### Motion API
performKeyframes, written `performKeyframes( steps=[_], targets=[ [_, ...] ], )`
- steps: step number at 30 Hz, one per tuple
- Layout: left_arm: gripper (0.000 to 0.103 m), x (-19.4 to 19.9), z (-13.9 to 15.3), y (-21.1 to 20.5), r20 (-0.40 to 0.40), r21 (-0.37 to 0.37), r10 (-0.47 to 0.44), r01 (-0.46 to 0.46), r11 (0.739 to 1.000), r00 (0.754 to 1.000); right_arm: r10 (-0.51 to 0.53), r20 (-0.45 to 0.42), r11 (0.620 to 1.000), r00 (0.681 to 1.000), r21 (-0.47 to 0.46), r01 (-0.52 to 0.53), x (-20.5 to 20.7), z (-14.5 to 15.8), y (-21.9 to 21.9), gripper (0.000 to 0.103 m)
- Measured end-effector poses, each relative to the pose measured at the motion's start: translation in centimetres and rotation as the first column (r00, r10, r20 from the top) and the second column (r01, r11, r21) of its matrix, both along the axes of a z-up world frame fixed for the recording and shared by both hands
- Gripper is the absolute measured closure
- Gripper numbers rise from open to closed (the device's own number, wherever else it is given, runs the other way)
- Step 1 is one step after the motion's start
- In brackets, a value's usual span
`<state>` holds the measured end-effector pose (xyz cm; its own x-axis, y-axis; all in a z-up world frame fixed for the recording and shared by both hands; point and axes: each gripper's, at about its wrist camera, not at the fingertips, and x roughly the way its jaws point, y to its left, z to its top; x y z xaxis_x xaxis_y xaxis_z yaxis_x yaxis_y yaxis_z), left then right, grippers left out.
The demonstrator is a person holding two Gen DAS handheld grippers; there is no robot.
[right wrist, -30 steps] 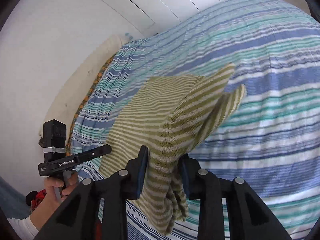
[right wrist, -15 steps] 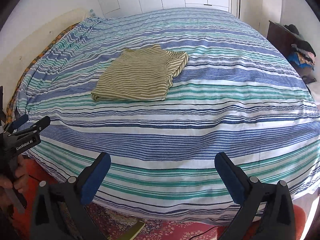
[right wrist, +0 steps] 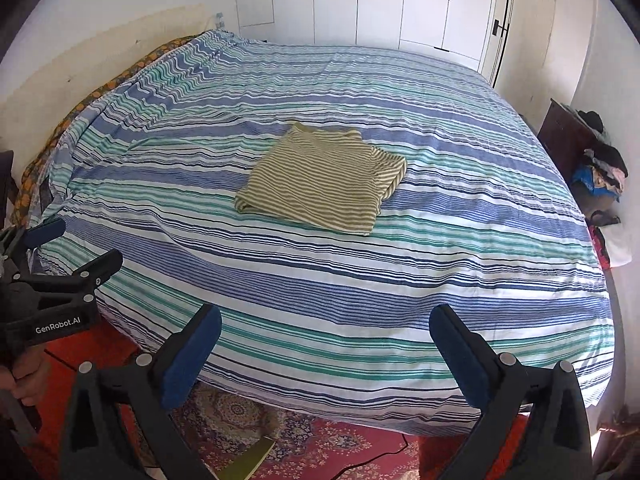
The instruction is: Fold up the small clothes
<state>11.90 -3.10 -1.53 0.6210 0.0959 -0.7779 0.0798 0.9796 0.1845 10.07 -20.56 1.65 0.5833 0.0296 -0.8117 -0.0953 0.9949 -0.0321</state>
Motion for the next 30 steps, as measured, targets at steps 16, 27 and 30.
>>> performKeyframes(
  steps=[16,27,30],
  targets=[
    [0.001,-2.2,2.1,-0.9,-0.045,-0.106,-0.07,0.065,0.992,0.997,0.014,-0.007,0.999,1.0,-0.047,-0.014,-1.7,3.1,1.6,0.001],
    [0.0,-3.0,3.7,-0.2,-0.005,-0.094,-0.055,0.054,0.994,0.998,0.039,-0.004,0.996,0.999,-0.081,-0.039,-2.3,4.2,2.5,0.001],
    [0.0,-3.3,4.1,-0.1,0.004,-0.085,-0.047,0.047,0.995,0.999,0.042,-0.003,0.995,0.999,-0.086,-0.042,-2.5,4.7,2.7,0.001]
  ],
)
